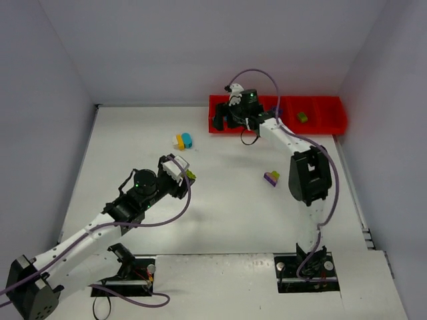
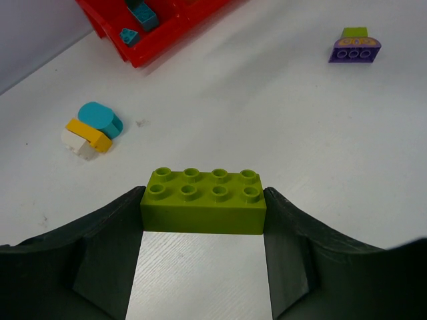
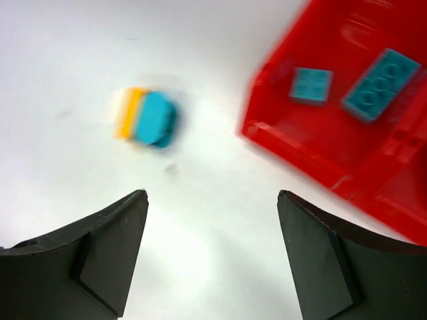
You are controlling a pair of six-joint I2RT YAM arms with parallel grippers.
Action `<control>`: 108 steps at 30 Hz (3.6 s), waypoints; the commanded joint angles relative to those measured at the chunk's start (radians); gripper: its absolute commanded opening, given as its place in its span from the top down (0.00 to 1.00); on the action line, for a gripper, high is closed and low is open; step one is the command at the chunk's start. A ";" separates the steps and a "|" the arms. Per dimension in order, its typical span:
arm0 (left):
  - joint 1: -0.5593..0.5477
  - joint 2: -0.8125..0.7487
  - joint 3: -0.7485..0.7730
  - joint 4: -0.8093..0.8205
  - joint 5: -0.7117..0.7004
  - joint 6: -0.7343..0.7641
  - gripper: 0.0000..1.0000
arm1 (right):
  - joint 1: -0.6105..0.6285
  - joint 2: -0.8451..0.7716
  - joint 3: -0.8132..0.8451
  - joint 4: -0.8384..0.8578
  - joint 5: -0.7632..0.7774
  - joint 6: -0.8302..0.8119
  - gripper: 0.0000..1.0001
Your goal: Sort the legos into containers by color
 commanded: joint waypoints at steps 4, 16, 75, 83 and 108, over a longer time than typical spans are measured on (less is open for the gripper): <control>0.005 0.097 0.070 0.158 0.009 0.108 1.00 | -0.004 -0.339 -0.240 0.072 -0.384 0.067 0.21; 0.005 0.184 0.151 0.214 0.097 0.183 1.00 | 0.122 -0.471 -0.405 0.069 -0.540 0.122 0.19; 0.066 0.155 0.192 -0.250 -0.374 -0.395 0.12 | -0.416 -0.134 -0.035 0.063 0.520 -0.078 1.00; 0.117 0.178 0.209 -0.303 -0.305 -0.456 0.12 | -0.472 0.085 0.178 0.080 0.516 -0.151 1.00; 0.310 0.692 0.599 -0.250 -0.040 -0.080 0.12 | -0.463 -0.285 -0.105 0.080 0.197 0.028 0.34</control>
